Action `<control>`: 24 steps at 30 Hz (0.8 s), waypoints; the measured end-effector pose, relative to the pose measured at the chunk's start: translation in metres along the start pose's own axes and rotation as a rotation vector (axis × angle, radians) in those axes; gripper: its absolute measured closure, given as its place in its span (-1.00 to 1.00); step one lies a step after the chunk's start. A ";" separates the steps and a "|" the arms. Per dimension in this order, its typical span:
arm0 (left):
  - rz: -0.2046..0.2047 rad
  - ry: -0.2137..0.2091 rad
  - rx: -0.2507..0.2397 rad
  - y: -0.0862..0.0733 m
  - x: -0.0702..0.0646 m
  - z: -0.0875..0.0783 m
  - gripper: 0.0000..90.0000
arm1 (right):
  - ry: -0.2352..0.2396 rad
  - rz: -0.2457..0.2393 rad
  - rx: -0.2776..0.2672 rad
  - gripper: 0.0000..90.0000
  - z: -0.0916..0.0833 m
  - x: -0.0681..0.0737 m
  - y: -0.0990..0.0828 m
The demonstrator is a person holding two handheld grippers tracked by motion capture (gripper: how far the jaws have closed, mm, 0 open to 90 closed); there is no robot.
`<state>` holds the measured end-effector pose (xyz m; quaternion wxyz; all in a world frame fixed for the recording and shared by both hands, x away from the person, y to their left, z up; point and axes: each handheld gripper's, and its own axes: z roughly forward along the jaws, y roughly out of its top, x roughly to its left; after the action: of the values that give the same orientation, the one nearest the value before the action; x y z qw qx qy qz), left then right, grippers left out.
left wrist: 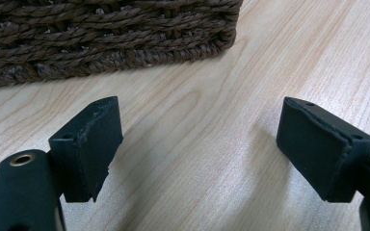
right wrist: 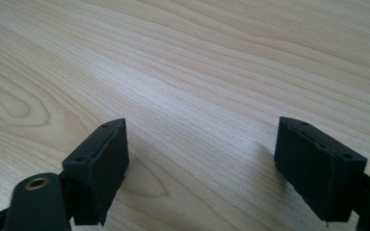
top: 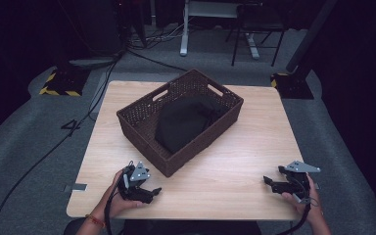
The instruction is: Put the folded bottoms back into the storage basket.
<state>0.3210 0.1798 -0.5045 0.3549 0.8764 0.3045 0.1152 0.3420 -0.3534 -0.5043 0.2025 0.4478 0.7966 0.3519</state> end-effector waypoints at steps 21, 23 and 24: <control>-0.003 0.000 -0.002 0.001 0.001 0.001 -0.63 | -0.008 0.006 0.004 -0.62 0.001 0.000 0.000; -0.003 0.000 -0.002 0.001 0.001 0.001 -0.63 | -0.008 0.006 0.004 -0.62 0.001 0.000 0.000; -0.003 0.000 -0.002 0.001 0.001 0.001 -0.63 | -0.009 0.006 0.004 -0.62 0.001 0.000 0.000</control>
<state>0.3225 0.1797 -0.5046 0.3557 0.8756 0.3059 0.1151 0.3428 -0.3532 -0.5045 0.2039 0.4521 0.7952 0.3490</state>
